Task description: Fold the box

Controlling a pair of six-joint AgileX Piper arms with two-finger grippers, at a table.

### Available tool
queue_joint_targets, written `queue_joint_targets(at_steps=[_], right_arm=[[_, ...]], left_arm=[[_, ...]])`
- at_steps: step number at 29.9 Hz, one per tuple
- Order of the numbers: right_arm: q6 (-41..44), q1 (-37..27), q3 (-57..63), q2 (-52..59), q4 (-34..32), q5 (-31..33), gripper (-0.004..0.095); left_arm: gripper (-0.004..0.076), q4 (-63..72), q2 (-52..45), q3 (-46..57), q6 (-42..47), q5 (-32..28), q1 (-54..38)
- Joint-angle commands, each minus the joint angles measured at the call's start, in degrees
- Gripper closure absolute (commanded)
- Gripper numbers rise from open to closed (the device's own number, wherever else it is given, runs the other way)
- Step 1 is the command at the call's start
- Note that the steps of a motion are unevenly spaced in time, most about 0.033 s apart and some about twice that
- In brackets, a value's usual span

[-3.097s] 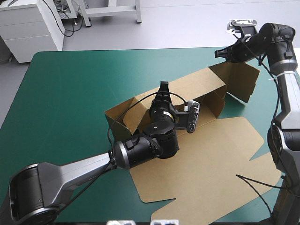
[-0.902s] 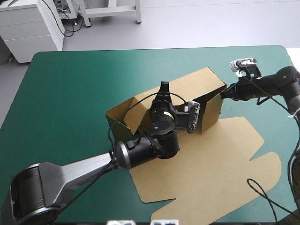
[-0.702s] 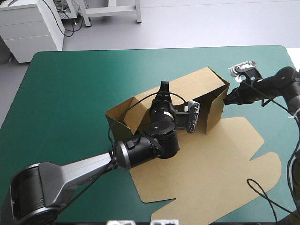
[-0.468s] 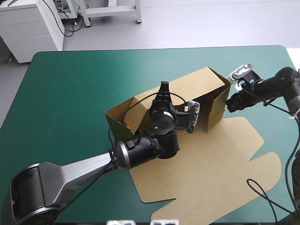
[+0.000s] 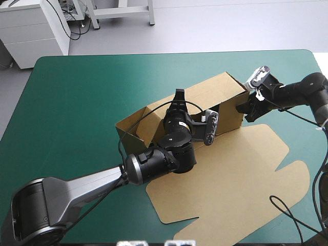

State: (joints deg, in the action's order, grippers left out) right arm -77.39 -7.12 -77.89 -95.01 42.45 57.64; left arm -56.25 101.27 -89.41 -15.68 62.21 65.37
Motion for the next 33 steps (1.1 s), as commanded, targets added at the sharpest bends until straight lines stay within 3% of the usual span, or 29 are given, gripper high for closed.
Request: queue_joint_targets(at_steps=[1, 11, 14, 17, 18, 23, 27, 33], right_arm=[[-1.27, -0.11, -1.35, 2.19, 4.74, -1.04, 0.0454], [-8.2, -0.11, -1.35, -6.01, 22.63, 1.97, 0.0476], [-8.2, -0.11, -1.35, -6.99, 23.92, 1.06, 0.0604], [-8.2, -0.11, -1.35, -7.12, 23.86, 1.13, 0.0879], [-8.2, -0.11, -1.35, -7.12, 23.86, 1.29, 0.0927], [-7.31, -0.11, -1.35, -7.12, 23.86, 1.7, 0.0907], [-4.6, -0.11, -1.35, -7.12, 23.65, 1.7, 0.0907], [-0.02, 1.45, -1.35, -7.12, 20.75, -1.28, 0.0907]], left_arm=[[0.0731, 0.48, -2.27, -1.14, 0.06, -2.54, 0.62], [0.0731, 0.48, -2.27, -1.14, 0.18, -3.67, 0.62], [0.0731, 0.48, -2.27, -1.14, 0.18, -3.67, 0.62], [0.0731, 0.48, -2.27, -1.14, 0.18, -3.67, 0.62], [0.0731, 0.48, -2.27, -1.14, 0.18, -3.67, 0.62], [0.072, 0.48, -2.27, -1.14, 4.1, -4.3, 0.62], [0.0609, 0.48, -2.27, -1.14, 4.83, -5.11, 0.62], [0.0311, -1.08, -2.27, -1.26, 8.16, -9.65, 0.62]])
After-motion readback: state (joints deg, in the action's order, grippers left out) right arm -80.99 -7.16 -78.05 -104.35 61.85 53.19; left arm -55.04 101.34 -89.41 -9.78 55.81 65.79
